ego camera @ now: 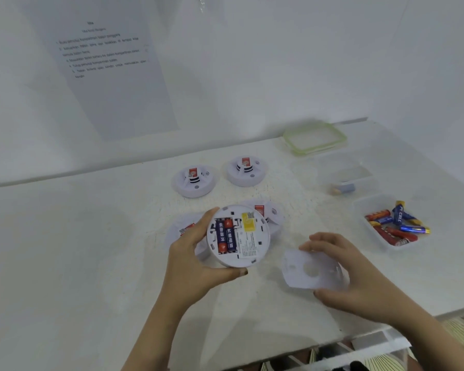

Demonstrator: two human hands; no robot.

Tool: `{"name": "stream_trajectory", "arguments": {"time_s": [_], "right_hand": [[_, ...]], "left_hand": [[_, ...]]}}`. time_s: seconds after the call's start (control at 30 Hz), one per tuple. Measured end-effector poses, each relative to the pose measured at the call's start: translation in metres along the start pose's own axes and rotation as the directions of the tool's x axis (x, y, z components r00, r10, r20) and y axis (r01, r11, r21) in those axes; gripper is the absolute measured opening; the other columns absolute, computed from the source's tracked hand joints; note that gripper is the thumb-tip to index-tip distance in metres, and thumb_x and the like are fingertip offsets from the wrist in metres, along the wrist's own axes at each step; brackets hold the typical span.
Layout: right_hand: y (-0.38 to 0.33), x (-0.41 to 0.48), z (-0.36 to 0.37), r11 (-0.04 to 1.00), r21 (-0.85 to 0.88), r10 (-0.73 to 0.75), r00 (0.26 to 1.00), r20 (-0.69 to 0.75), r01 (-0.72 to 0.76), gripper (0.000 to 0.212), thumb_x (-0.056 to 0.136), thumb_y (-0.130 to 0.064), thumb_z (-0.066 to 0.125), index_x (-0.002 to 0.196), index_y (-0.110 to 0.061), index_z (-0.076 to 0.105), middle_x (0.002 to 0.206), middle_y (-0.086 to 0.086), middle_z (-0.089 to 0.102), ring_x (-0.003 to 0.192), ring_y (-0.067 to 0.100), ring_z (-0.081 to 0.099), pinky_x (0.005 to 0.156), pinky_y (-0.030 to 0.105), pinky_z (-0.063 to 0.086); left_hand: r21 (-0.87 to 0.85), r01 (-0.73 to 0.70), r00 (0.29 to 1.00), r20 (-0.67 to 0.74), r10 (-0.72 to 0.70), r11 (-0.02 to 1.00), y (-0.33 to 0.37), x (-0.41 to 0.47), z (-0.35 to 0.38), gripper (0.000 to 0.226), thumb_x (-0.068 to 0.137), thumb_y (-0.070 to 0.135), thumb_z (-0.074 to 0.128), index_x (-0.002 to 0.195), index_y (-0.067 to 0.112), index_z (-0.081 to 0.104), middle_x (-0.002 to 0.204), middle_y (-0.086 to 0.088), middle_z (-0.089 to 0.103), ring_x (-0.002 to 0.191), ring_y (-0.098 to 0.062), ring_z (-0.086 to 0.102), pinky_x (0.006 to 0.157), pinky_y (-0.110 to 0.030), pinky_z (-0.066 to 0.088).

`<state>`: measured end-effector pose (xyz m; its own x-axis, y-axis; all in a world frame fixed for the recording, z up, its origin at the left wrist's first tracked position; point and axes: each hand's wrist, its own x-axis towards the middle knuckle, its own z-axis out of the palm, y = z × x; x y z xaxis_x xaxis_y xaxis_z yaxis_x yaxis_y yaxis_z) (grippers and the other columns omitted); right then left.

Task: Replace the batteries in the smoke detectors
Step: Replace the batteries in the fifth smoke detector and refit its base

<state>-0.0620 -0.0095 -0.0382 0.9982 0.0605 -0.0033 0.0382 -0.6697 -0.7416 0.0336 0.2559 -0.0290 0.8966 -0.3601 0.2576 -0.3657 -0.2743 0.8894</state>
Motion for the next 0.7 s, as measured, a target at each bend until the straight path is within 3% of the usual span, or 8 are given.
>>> {"name": "stream_trajectory", "arguments": {"time_s": [0.1,0.23,0.33,0.4,0.47,0.57,0.63,0.7], "right_hand": [[0.015,-0.009,0.008,0.99,-0.142,0.031,0.998,0.051,-0.023,0.059,0.057,-0.057,0.053,0.115,-0.056,0.041,0.135,-0.031,0.02,0.122,-0.012,0.021,0.096,0.007,0.027],[0.018,-0.008,0.004,0.966,-0.257,0.035,0.995,0.091,-0.01,0.065,0.063,-0.063,0.042,0.126,-0.058,0.031,0.139,-0.03,0.016,0.122,-0.017,0.011,0.098,0.004,0.013],[0.005,-0.003,-0.003,1.0,0.022,0.015,0.999,-0.04,-0.015,0.054,0.074,-0.061,0.049,0.126,-0.063,0.037,0.137,-0.033,0.036,0.123,-0.015,0.035,0.099,0.013,0.034],[-0.005,0.003,-0.007,0.948,0.319,0.023,0.992,-0.124,0.018,0.055,0.083,-0.048,0.058,0.133,-0.056,0.037,0.129,-0.023,0.054,0.112,-0.001,0.057,0.092,0.025,0.051],[-0.016,0.008,-0.014,0.873,0.485,0.034,0.985,-0.169,0.053,0.056,0.09,-0.029,0.059,0.139,-0.043,0.035,0.12,-0.01,0.063,0.105,0.009,0.064,0.085,0.03,0.055],[-0.023,0.014,-0.028,0.856,0.51,0.048,0.967,-0.249,0.089,0.054,0.093,-0.009,0.055,0.136,-0.037,0.04,0.112,-0.005,0.068,0.097,0.015,0.067,0.076,0.032,0.057],[-0.019,0.015,-0.039,0.866,0.492,0.052,0.962,-0.267,0.09,0.052,0.092,-0.004,0.052,0.132,-0.036,0.046,0.109,-0.005,0.068,0.091,0.016,0.068,0.072,0.03,0.057],[-0.014,0.014,-0.05,0.866,0.491,0.049,0.964,-0.26,0.088,0.05,0.092,0.002,0.049,0.127,-0.034,0.051,0.105,-0.004,0.068,0.086,0.019,0.068,0.068,0.028,0.055]], "left_hand": [[0.013,-0.001,1.0,0.022,0.001,1.0,0.0,0.005,0.007,0.098,0.046,0.032,0.094,0.135,0.026,0.053,0.126,0.015,0.063,0.123,-0.009,0.054,0.099,-0.033,0.05],[-0.016,-0.019,0.998,0.054,0.019,1.0,0.009,0.01,0.023,0.095,0.047,0.006,0.094,0.13,0.027,0.053,0.12,0.027,0.062,0.118,0.006,0.053,0.087,-0.004,0.043],[-0.031,-0.061,0.996,0.063,0.063,0.998,0.019,0.013,0.038,0.092,0.047,0.003,0.092,0.122,0.035,0.051,0.112,0.042,0.058,0.112,0.018,0.05,0.083,0.002,0.039],[-0.046,-0.082,0.995,0.061,0.085,0.996,0.028,0.016,0.049,0.089,0.047,0.013,0.092,0.122,0.036,0.051,0.114,0.04,0.058,0.112,0.016,0.052,0.084,0.0,0.041],[-0.084,-0.091,0.993,0.072,0.097,0.992,0.035,0.021,0.06,0.087,0.049,0.018,0.09,0.124,0.033,0.051,0.117,0.031,0.061,0.113,0.009,0.055,0.085,-0.005,0.045],[-0.102,-0.1,0.987,0.112,0.112,0.99,0.037,0.031,0.076,0.09,0.053,0.014,0.094,0.131,0.025,0.052,0.124,0.01,0.063,0.119,-0.011,0.057,0.093,-0.027,0.053],[-0.088,-0.101,0.987,0.115,0.111,0.991,0.036,0.037,0.087,0.096,0.051,0.023,0.095,0.135,0.024,0.049,0.128,0.007,0.06,0.123,-0.016,0.055,0.097,-0.039,0.051],[-0.038,-0.1,0.987,0.122,0.104,0.994,0.04,0.043,0.097,0.105,0.045,0.044,0.089,0.137,0.039,0.039,0.132,0.021,0.05,0.128,-0.003,0.045,0.104,-0.026,0.044]]}}
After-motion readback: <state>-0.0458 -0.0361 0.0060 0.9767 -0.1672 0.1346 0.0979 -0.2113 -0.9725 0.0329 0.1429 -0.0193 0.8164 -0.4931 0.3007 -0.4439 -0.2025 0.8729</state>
